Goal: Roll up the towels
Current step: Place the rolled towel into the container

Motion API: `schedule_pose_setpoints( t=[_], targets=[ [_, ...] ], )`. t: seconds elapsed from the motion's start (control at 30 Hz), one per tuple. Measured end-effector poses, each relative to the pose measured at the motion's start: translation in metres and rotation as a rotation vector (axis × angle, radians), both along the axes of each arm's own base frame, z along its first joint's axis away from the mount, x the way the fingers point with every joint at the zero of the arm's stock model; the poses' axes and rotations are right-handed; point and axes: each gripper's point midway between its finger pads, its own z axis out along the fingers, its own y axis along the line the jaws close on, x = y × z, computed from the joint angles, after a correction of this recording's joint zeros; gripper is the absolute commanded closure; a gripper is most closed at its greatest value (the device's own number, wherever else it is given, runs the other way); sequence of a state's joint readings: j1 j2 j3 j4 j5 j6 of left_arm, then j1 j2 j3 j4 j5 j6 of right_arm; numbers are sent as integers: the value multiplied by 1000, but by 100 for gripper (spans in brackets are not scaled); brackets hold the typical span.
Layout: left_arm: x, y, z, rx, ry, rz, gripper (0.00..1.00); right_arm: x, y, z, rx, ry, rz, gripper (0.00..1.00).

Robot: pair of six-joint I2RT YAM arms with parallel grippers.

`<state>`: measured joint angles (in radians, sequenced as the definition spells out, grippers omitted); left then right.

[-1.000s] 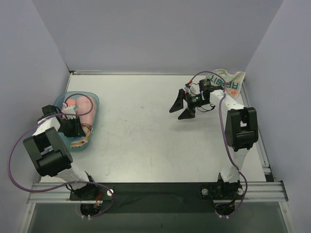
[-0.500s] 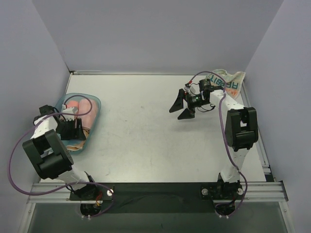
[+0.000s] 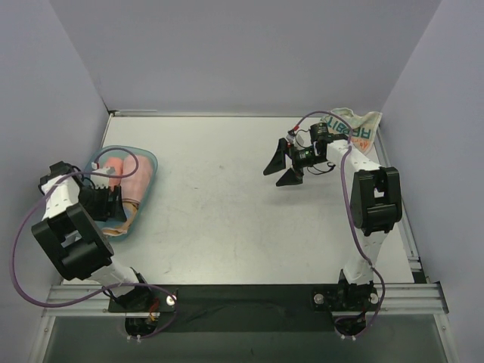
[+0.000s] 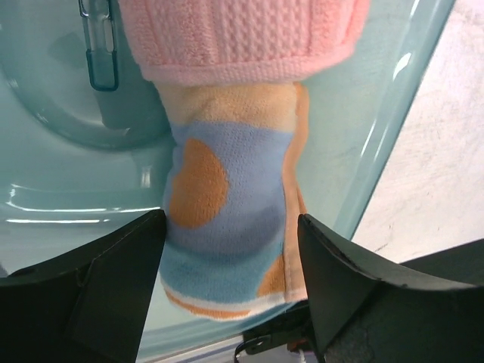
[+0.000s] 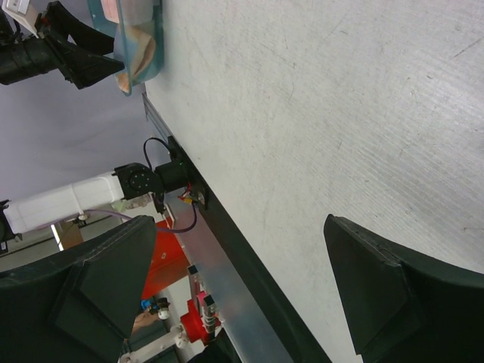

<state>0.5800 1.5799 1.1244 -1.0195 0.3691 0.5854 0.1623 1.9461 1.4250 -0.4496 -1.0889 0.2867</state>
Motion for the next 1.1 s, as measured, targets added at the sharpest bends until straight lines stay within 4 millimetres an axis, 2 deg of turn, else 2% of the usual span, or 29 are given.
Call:
schedule_pose_setpoints(
  t=[0.13,0.23,0.57,0.7,0.93,1.07,1.1],
  targets=[
    [-3,1,11,0,11,-46,19,0,0,0,0,0,1,0],
    [-9,-1,10,-13,47,-72,20,0,0,0,0,1,0,0],
    [-27,-1,-21,-13,143,-78,37,1,-2,0,0,3,-6,0],
    [-24,-1,-38,14,135,-42,38,1,-2,0,0,3,-6,0],
    [-21,-1,-51,59,116,4,24,1,-2,0,-1,4,-6,0],
    [-21,1,-44,86,89,2,16,1,-3,-1,-2,1,-4,0],
    [-20,1,-38,96,74,1,3,1,-3,-1,-2,0,-4,0]
  ],
)
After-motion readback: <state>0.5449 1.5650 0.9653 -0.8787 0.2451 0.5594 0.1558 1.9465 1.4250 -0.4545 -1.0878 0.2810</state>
